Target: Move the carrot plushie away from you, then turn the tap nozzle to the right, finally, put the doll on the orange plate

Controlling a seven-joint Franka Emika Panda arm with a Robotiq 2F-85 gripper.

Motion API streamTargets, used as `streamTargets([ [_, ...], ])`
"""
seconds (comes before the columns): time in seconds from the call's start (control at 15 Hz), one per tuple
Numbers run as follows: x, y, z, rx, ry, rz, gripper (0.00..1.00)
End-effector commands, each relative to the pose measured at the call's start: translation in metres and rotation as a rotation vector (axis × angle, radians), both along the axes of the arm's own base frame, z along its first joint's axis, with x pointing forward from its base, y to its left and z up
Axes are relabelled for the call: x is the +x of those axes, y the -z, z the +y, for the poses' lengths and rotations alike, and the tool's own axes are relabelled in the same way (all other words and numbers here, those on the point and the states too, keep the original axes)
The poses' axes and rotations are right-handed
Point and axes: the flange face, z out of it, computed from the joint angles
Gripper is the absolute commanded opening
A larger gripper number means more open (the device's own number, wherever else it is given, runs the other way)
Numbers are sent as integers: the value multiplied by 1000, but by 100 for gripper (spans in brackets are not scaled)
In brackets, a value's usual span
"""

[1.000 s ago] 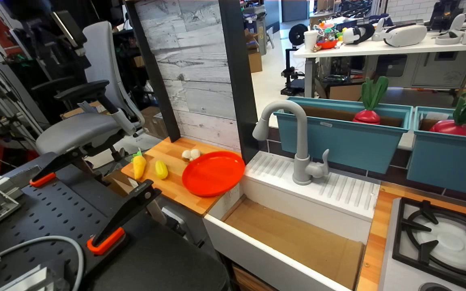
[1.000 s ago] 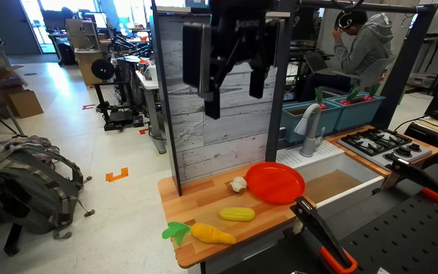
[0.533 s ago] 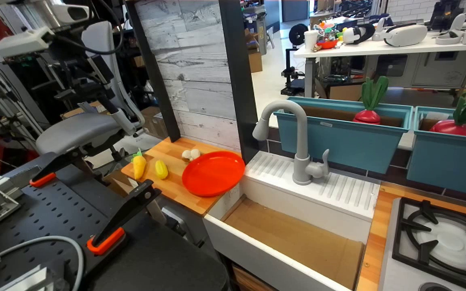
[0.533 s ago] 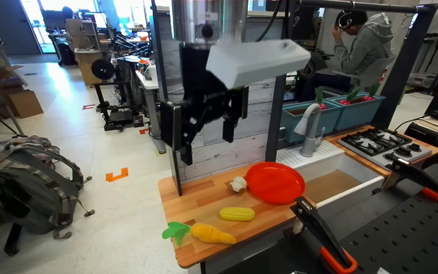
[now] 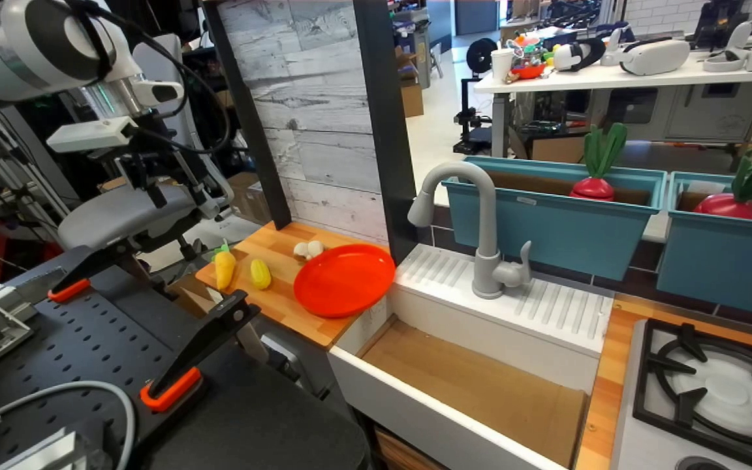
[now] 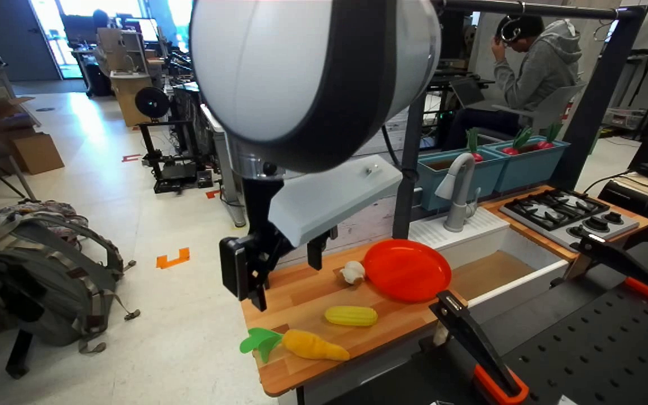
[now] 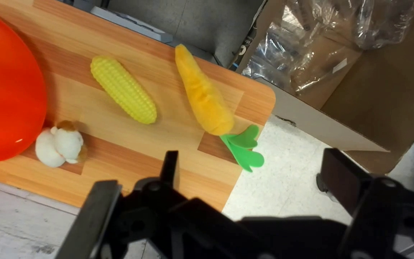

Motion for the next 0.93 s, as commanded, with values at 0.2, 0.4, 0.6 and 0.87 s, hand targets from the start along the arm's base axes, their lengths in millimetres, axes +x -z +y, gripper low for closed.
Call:
streamTargets([
  [0.2, 12, 57, 21, -62, -95, 19, 100],
  [0.4, 15, 76, 22, -101, -158, 29, 100],
  [0.6, 15, 92, 23, -126, -207, 33, 100],
  [0.87, 21, 108, 21, -138, -246, 49, 100],
])
